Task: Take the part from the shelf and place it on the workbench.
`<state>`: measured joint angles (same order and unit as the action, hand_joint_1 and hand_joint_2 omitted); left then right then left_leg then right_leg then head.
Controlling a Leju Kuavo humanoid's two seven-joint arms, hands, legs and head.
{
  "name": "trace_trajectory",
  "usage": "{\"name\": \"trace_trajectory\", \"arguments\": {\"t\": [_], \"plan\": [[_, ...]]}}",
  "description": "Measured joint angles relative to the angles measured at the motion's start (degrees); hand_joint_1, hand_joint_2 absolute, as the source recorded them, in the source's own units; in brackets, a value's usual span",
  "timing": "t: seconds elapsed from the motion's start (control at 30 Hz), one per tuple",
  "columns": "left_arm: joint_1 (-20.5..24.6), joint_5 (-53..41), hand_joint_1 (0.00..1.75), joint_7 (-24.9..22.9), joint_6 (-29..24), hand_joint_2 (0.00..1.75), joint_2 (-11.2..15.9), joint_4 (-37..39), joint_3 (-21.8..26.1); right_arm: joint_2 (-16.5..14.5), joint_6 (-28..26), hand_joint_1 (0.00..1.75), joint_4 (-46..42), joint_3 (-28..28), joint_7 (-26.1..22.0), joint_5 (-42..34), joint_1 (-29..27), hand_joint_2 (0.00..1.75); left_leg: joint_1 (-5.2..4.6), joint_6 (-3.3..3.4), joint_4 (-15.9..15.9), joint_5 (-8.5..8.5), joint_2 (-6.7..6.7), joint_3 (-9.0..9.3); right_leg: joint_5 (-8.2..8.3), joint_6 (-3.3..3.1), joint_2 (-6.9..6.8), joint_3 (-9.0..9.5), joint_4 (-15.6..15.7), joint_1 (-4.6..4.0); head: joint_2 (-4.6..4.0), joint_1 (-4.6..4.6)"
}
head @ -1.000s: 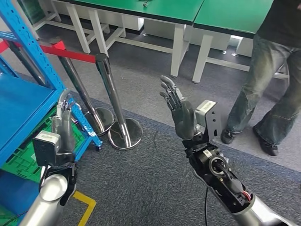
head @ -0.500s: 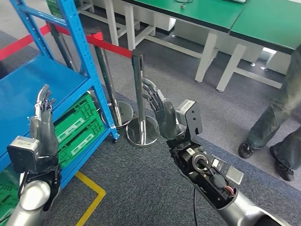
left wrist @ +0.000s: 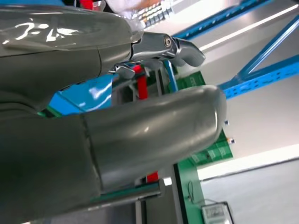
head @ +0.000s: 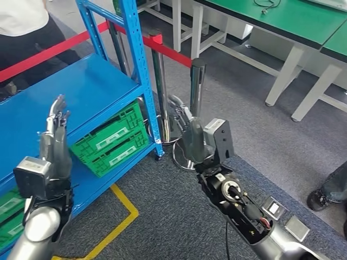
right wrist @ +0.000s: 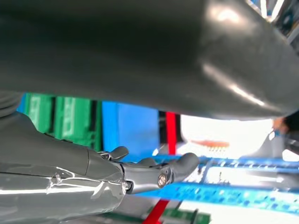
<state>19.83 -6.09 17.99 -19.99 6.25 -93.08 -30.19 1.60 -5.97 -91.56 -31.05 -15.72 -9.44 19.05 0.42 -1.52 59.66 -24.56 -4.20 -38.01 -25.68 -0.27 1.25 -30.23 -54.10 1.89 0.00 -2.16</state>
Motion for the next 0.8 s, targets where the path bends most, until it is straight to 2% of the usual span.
{"name": "trace_trajectory", "arguments": {"t": [0.03, 0.07, 0.1, 0.13, 0.17, 0.2, 0.27, 0.3, 0.33, 0.4, 0.43, 0.47, 0.5, 0.53, 0.57, 0.6, 0.63, 0.67, 0.7, 0.77, 0.8], "plan": [[0.0, -0.1, 0.0, -0.1, -0.1, 0.0, 0.0, -0.1, 0.0, -0.1, 0.1, 0.0, 0.2, 0.0, -0.1, 0.0, 0.0, 0.0, -0.02, -0.24, 4.0, -1.8, 1.87, -2.05, 0.0, -0.19, -0.84, 0.07, 0.1, -0.12, 0.0, 0.55], [-0.2, -0.2, 0.0, -0.3, -0.1, 0.0, 0.1, -0.1, 0.0, -0.1, 0.2, 0.0, 0.3, 0.0, -0.1, 0.0, 0.0, 0.0, 0.16, -0.44, 8.0, -3.35, 2.81, -4.21, -0.04, -0.31, -1.7, 0.06, 0.1, -0.22, 0.0, 0.97], [-0.4, -0.3, 0.0, -0.4, -0.2, 0.0, 0.1, -0.1, 0.0, -0.2, 0.2, 0.0, 0.5, 0.0, -0.2, 0.0, 0.0, 0.0, 0.32, -0.63, 10.9, -4.09, 3.29, -5.77, -0.1, -0.35, -2.56, 0.07, 0.1, -0.28, 0.0, 1.2], [-0.6, -0.3, 0.0, -0.5, -0.2, 0.0, 0.2, -0.1, 0.0, -0.2, 0.2, 0.0, 0.7, 0.0, -0.2, 0.0, 0.0, 0.0, 0.47, -0.77, 11.7, -3.82, 3.56, -6.33, -0.18, -0.37, -3.4, 0.08, 0.1, -0.29, 0.0, 1.44], [-0.8, -0.4, 0.0, -0.6, -0.1, 0.0, 0.2, -0.1, 0.0, -0.2, 0.1, 0.0, 0.8, 0.0, -0.1, 0.1, 0.0, 0.0, 0.58, -0.85, 10.1, -2.53, 3.85, -5.55, -0.27, -0.32, -4.17, 0.15, 0.1, -0.28, 0.0, 1.68], [-0.8, -0.5, 0.0, -0.6, 0.0, 0.0, 0.3, -0.2, 0.0, -0.2, 0.1, 0.0, 0.8, 0.0, 0.0, 0.2, -0.1, 0.0, 0.65, -0.84, 6.4, -0.62, 4.4, -3.64, -0.39, -0.2, -4.88, 0.28, 0.1, -0.27, 0.0, 1.9], [-0.5, -0.7, 0.0, 0.1, 0.2, 0.0, 0.0, -0.2, 0.0, -0.1, 0.0, 0.0, 0.5, 0.5, 0.7, 0.5, -0.4, 0.0, 0.48, -0.41, -1.9, 2.49, 6.64, 0.99, -0.78, 0.31, -6.07, 0.56, 0.1, -0.54, 0.0, 2.26], [-0.3, -0.6, 0.0, 1.0, 0.1, 0.0, -0.4, -0.1, 0.0, 0.1, 0.1, 0.0, 0.2, 1.0, 1.4, 0.6, -0.8, 0.0, 0.33, -0.03, -4.4, 3.11, 7.36, 2.38, -0.99, 0.65, -6.58, 0.74, 0.1, -0.71, 0.0, 2.24], [-0.1, -0.2, 0.0, 2.2, -0.1, 0.0, -1.0, 0.1, 0.0, 0.4, 0.1, 0.0, -0.4, 1.5, 2.5, 0.8, -1.2, 0.0, 0.14, 0.4, -5.4, 3.16, 7.65, 2.96, -1.18, 1.01, -7.08, 0.92, 0.1, -0.88, 0.0, 2.14], [0.3, 1.0, 0.0, 5.0, -0.8, 0.0, -2.2, 0.8, 0.0, 1.3, 0.1, 0.0, -1.8, 2.5, 5.0, 0.9, -1.9, 0.0, 0.05, 1.24, -5.6, 3.0, 6.4, 2.96, -1.54, 1.71, -7.98, 1.35, 0.2, -0.86, 0.0, 1.79], [0.5, 1.6, 0.0, 6.1, -1.0, 0.0, -2.7, 1.2, -0.1, 1.8, -0.1, 0.0, -2.6, 2.9, 6.1, 1.1, -2.1, 0.0, 0.13, 1.59, -5.7, 2.99, 5.88, 3.06, -2.02, 2.05, -7.47, 1.33, -0.2, -0.72, 0.0, 1.64], [0.7, 2.2, 0.0, 6.9, -1.0, 0.0, -3.4, 1.6, -0.1, 2.2, -0.6, 0.0, -3.5, 3.4, 7.2, 1.4, -2.3, 0.0, 0.27, 1.99, -5.8, 3.02, 5.4, 3.19, -3.06, 2.29, -6.27, 0.82, -1.5, -0.57, 0.0, 1.47], [1.1, 3.1, 0.0, 7.8, -0.7, 0.0, -4.0, 2.1, -0.2, 2.7, -1.4, 0.0, -4.4, 3.8, 8.4, 1.9, -2.6, 0.0, 0.44, 2.34, -5.9, 3.05, 4.93, 3.32, -4.66, 2.46, -4.67, -0.41, -4.3, -0.45, 0.0, 1.16], [1.5, 4.0, 0.0, 8.7, -0.3, 0.0, -4.8, 2.8, -0.4, 3.2, -2.5, 0.0, -5.3, 4.2, 9.6, 2.5, -3.1, 0.0, 0.39, 2.58, -5.9, 3.02, 4.42, 3.35, -6.61, 2.58, -2.96, -2.26, -8.3, -0.41, 0.0, 0.78], [1.9, 5.1, 0.0, 9.8, 0.2, 0.0, -5.5, 3.8, -0.5, 3.7, -3.6, 0.0, -6.2, 4.5, 10.6, 3.1, -3.8, 0.0, 0.33, 2.78, -5.9, 2.99, 3.78, 3.36, -8.42, 2.66, -1.99, -4.44, -12.7, -0.44, 0.0, 0.4], [2.3, 6.2, 0.0, 10.9, 0.6, 0.0, -6.3, 4.9, -0.7, 4.2, -4.4, 0.0, -7.0, 4.9, 11.4, 3.6, -4.5, 0.0, 0.24, 2.85, -5.9, 2.96, 3.02, 3.38, -9.41, 2.72, -1.55, -6.35, -16.2, -0.48, 0.0, 0.07], [2.6, 7.1, 0.0, 12.2, 0.8, 0.0, -7.1, 6.1, -0.9, 4.6, -4.9, 0.0, -7.7, 5.2, 11.9, 3.8, -5.1, 0.0, 0.16, 2.89, -5.9, 2.94, 2.22, 3.4, -9.29, 2.72, -1.36, -7.44, -17.8, -0.51, 0.0, -0.18], [2.9, 7.9, 0.0, 13.5, 0.9, 0.0, -7.8, 7.4, -1.1, 5.1, -5.0, 0.0, -8.3, 5.5, 12.1, 4.0, -5.6, 0.0, 0.09, 2.89, -5.8, 2.92, 1.42, 3.45, -7.95, 2.61, -1.25, -7.43, -16.9, -0.53, 0.0, -0.39], [3.2, 8.5, 0.0, 14.6, 0.8, 0.0, -8.5, 8.7, -1.3, 5.5, -5.0, 0.0, -8.8, 5.8, 12.2, 4.1, -5.8, 0.0, 0.07, 2.86, -5.7, 2.89, 0.61, 3.52, -5.6, 2.42, -0.91, -6.3, -13.6, -0.54, 0.0, -0.62], [4.0, 9.5, 0.0, 16.4, 0.6, 0.0, -9.8, 11.0, -1.7, 6.4, -4.8, 0.0, -9.9, 6.3, 12.4, 4.3, -6.0, 0.0, 0.03, 2.65, -5.5, 2.81, -0.83, 3.5, -1.36, 1.96, 1.66, -2.98, -5.1, -0.43, 0.0, -1.1], [4.2, 9.7, 0.0, 16.7, 0.5, 0.0, -10.1, 11.6, -1.8, 6.6, -4.8, 0.0, -10.1, 6.5, 12.4, 4.3, -6.0, 0.0, 0.03, 2.58, -5.5, 2.78, -1.18, 3.48, -0.33, 1.83, 2.57, -2.02, -2.7, -0.39, 0.0, -1.24]]}}
